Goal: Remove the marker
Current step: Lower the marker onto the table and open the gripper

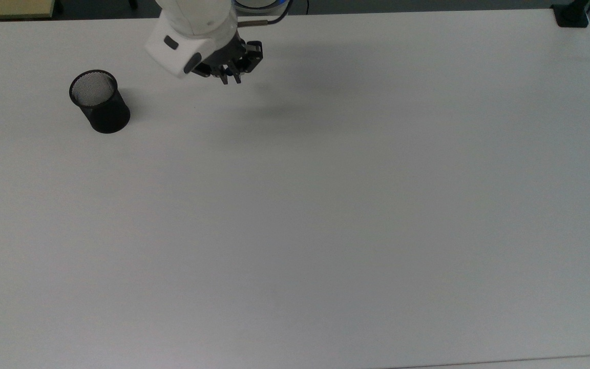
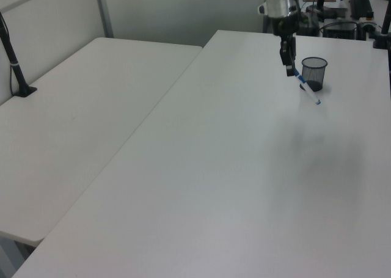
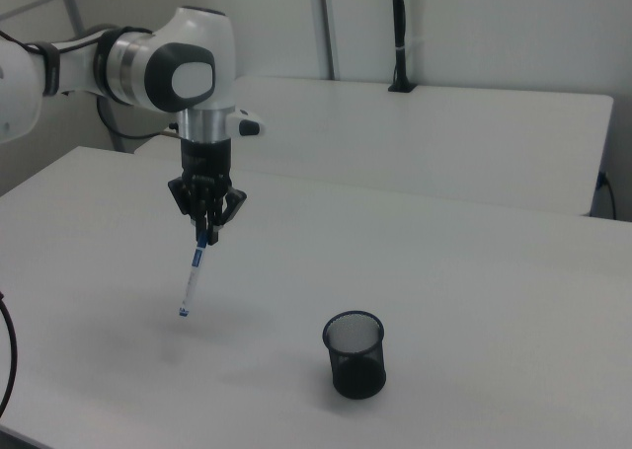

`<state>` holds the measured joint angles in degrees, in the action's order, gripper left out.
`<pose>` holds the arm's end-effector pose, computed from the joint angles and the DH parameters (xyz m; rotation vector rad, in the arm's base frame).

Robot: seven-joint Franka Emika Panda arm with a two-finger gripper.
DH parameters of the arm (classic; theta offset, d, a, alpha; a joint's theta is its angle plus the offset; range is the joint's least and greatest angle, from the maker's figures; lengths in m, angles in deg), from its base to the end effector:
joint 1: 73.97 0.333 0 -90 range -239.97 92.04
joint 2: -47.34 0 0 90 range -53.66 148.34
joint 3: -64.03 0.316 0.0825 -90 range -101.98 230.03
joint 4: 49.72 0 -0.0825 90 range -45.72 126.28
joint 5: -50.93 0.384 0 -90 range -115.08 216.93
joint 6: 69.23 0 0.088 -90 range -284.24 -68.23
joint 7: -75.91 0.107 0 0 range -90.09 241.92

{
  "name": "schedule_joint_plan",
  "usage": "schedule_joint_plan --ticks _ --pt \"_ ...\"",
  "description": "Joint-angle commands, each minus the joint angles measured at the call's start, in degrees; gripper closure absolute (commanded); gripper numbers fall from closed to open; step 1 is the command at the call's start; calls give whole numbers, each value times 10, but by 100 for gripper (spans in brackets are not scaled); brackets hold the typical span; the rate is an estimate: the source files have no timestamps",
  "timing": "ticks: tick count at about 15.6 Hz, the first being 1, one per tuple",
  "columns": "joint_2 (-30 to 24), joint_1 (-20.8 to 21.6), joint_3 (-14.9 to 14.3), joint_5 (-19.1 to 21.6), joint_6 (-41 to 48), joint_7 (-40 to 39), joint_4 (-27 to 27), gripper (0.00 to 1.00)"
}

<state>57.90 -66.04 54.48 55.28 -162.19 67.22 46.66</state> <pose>0.5898 -0.0031 0.4719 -3.0499 -0.1669 0.3626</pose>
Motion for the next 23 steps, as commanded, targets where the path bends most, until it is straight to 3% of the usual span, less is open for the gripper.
schedule_joint_plan --ticks 1,7,12,17,23 --pt "24 12 10 6 -27 21 3 82" --pt "72 39 10 -8 -70 53 3 82" --pt "80 46 10 -19 -91 69 3 81" --pt "85 46 10 -20 -103 93 3 56" --pt "78 46 9 -21 -101 121 -1 37"
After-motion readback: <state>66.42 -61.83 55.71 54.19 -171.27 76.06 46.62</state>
